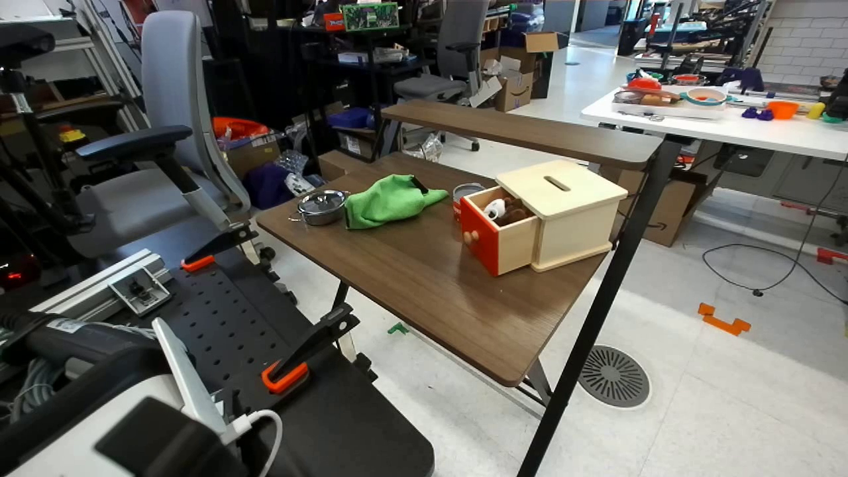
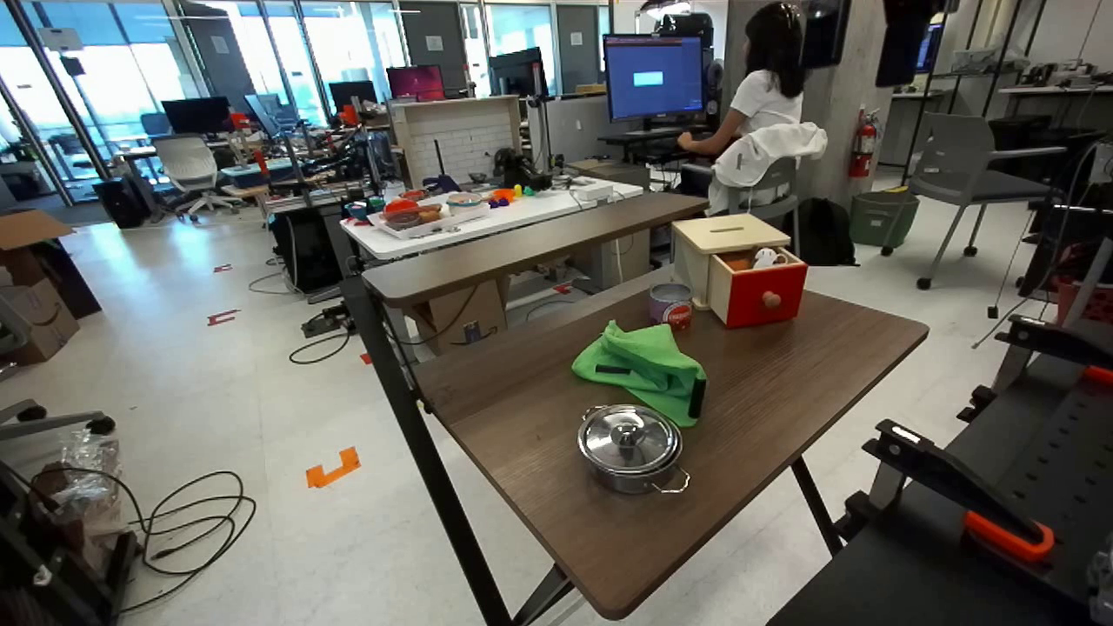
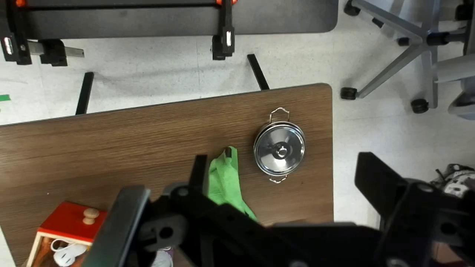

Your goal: Close the drawer

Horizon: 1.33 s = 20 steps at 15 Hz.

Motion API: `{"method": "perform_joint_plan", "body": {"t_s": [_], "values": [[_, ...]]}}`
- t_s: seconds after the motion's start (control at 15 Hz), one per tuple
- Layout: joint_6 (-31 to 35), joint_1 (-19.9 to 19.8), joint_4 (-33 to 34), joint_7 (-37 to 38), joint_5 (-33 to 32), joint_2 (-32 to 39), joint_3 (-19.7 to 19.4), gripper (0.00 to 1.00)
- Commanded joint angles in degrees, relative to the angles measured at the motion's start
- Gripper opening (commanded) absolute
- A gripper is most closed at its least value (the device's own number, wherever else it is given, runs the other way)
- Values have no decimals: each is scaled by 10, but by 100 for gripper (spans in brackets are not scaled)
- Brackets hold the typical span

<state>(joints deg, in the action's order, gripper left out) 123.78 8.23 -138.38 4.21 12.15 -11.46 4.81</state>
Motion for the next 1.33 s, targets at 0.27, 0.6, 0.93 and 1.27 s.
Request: {"method": "perform_joint_plan", "body": {"t_s": [0.27, 0.6, 0.93, 1.27], "values": [[81, -39, 77, 63, -58, 103, -4, 100], [87, -60, 137, 106, -103, 173, -28, 100], [84, -71, 199, 120, -105, 251, -56, 100], [78, -74, 229, 123, -110, 313, -81, 100]]}}
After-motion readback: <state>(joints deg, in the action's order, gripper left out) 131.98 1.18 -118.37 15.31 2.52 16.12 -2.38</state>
